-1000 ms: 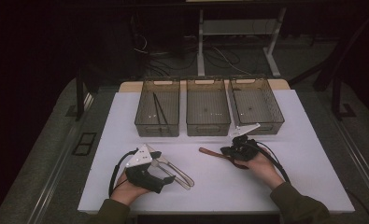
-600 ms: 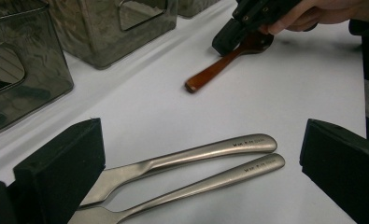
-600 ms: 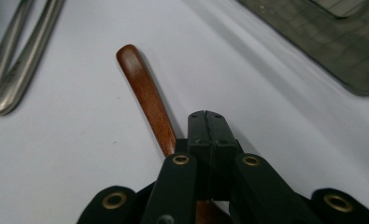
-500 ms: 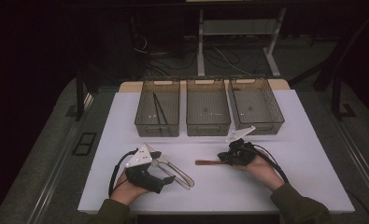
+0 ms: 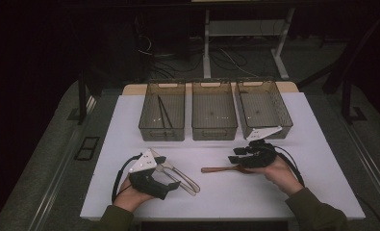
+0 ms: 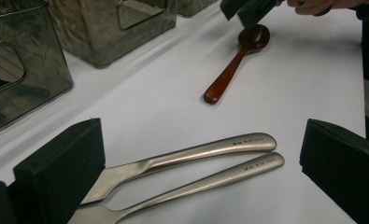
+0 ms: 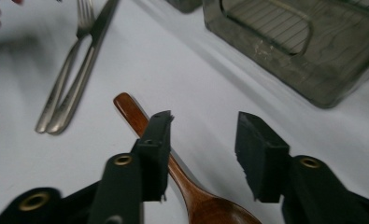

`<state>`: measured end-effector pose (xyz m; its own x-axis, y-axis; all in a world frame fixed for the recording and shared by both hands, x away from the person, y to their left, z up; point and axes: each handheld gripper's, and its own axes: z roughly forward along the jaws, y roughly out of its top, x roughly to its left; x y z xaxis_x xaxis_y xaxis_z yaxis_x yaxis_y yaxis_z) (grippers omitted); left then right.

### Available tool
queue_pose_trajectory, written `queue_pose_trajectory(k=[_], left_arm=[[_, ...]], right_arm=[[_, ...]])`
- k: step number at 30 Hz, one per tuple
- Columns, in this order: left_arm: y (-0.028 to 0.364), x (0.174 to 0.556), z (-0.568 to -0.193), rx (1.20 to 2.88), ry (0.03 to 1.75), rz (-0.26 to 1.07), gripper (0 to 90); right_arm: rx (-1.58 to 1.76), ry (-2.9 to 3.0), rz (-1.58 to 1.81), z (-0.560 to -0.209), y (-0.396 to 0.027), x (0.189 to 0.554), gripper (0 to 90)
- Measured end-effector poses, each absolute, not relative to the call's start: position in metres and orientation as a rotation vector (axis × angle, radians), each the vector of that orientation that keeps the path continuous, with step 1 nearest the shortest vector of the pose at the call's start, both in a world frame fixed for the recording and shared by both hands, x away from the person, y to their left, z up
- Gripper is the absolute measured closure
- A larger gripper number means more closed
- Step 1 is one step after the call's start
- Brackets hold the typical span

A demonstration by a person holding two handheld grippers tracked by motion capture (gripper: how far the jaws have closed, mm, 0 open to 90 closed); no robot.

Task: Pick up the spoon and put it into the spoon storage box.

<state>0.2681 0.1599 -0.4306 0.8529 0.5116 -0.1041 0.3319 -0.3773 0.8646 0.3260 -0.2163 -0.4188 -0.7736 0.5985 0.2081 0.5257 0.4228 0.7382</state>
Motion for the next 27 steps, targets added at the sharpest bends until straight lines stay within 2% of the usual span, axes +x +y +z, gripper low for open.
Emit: queue_pose_trajectory(k=[4,14,19,27], left_arm=[[0.16,0.268,-0.431,1.998,0.62,0.219,0.0],[0.161,0.268,-0.43,1.994,0.627,0.221,0.0],[0.161,0.268,-0.431,1.993,0.627,0.223,0.0],[0.159,0.268,-0.431,2.0,0.623,0.219,0.0]], right_arm=[[1.056,2.543,1.307,-0.416,-0.23,0.324,45.7],[1.096,2.492,1.303,-0.413,-0.26,0.316,47.2],[1.129,2.49,1.27,-0.417,-0.273,0.31,43.5],[1.129,2.525,1.198,-0.43,-0.274,0.308,43.7]])
